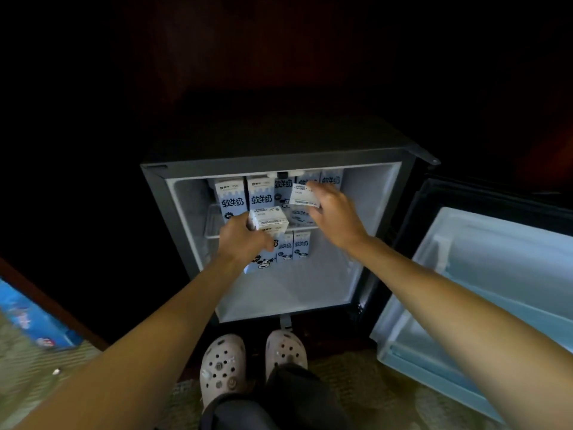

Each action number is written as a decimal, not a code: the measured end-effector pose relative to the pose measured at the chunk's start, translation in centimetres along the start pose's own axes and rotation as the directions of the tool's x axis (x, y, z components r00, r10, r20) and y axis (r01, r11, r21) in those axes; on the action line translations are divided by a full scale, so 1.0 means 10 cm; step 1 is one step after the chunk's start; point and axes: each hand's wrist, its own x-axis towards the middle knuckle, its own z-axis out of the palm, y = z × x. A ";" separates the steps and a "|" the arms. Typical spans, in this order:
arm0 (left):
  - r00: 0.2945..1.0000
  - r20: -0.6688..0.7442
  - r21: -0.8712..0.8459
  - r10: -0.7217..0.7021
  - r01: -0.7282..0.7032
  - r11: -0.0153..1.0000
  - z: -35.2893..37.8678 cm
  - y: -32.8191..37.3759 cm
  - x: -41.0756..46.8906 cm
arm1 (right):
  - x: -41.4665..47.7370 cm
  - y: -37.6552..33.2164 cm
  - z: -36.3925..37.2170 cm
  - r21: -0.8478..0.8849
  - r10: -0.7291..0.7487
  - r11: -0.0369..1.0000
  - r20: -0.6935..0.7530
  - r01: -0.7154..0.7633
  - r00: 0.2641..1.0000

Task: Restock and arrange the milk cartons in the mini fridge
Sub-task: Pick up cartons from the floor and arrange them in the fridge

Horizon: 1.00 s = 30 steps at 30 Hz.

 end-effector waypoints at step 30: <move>1.000 -0.005 0.008 0.003 -0.003 1.000 0.06 -0.39 0.52 | 0.52 0.37 0.83 0.344 0.339 0.846 0.242 -0.407 0.909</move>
